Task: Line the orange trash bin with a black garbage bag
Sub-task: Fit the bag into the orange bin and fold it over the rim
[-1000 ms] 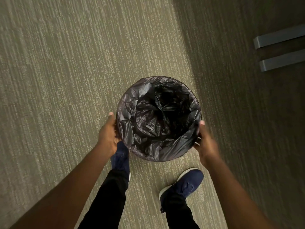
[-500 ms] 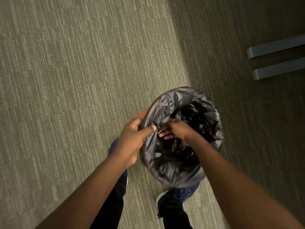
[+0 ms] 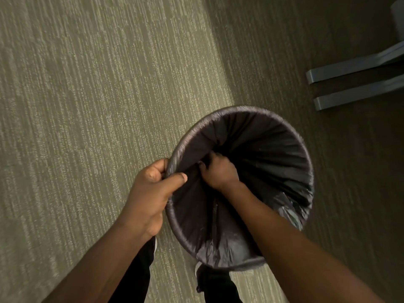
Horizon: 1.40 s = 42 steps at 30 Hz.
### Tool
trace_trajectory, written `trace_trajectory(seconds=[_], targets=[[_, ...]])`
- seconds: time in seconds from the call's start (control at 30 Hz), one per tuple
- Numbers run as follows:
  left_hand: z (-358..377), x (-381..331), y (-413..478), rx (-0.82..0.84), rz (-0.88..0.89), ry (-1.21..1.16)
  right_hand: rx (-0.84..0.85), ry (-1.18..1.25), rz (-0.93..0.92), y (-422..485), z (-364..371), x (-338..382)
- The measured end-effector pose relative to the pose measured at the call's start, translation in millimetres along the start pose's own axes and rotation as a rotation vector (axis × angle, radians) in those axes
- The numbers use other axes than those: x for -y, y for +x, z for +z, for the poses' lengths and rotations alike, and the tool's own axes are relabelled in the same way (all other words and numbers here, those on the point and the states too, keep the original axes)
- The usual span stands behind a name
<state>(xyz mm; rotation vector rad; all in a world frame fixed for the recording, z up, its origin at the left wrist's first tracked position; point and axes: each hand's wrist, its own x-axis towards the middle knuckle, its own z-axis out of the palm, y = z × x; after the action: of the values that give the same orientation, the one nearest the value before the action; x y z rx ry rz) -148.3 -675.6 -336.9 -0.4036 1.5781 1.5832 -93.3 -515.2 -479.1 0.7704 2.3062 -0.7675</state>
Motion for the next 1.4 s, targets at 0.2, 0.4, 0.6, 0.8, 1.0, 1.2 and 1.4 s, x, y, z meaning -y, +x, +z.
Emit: trace_trajectory(seconds=[0.2, 0.4, 0.6, 0.8, 1.0, 1.2, 1.4], targets=[[14, -19, 7, -0.101, 0.054, -0.039, 0.273, -0.212, -0.178, -47, -12, -18], [22, -36, 7, -0.142, 0.068, -0.074, 0.295, -0.056, -0.193, -94, -64, -10], [28, -57, -2, -0.141, -0.005, -0.119, -0.727, 0.015, -0.068, -146, -148, -35], [50, -94, -26, -0.059, -0.008, -0.113, -0.262, 1.168, 0.415, -167, -205, -75], [84, -127, -57, -0.109, 0.111, -0.102, -0.336, 1.182, 0.423, -192, -229, -101], [129, -101, -113, 0.048, 0.064, 0.063, -0.415, 1.258, 0.498, -213, -247, -115], [179, -64, -120, 0.192, 0.133, 0.067, -0.532, 1.338, 0.534, -204, -249, -114]])
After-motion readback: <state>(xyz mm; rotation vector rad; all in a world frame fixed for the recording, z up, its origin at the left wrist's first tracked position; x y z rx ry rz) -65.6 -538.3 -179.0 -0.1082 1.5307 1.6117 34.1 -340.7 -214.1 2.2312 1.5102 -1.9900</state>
